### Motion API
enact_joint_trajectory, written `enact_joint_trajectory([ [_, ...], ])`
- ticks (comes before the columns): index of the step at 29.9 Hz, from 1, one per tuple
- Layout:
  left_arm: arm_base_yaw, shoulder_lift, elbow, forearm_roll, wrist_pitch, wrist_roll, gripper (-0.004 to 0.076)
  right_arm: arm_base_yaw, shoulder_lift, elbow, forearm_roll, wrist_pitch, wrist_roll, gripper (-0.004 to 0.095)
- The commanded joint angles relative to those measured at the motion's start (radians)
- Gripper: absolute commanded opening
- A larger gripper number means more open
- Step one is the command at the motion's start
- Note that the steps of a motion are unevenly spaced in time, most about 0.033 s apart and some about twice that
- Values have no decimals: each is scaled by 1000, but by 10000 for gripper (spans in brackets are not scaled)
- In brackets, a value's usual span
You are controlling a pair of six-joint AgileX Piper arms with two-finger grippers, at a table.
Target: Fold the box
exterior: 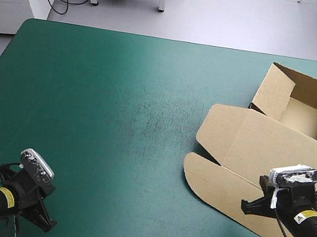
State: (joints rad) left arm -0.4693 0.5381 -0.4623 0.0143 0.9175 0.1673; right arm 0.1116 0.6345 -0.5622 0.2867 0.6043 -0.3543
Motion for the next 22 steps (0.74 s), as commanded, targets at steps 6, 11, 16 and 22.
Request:
enact_joint_trajectory([
  [6,-4,6,-24,-3,-49,-6,-10,4,0,-27,12,-112,-2,-4],
  [11,-4,6,-24,-3,-49,-6,-10,4,0,-27,12,-112,-4,-4],
  [16,-4,6,-24,-3,-49,-6,-10,4,0,-27,12,-112,-4,-4],
  [22,-4,6,-24,-3,-49,-6,-10,4,0,-27,12,-112,-4,-4],
])
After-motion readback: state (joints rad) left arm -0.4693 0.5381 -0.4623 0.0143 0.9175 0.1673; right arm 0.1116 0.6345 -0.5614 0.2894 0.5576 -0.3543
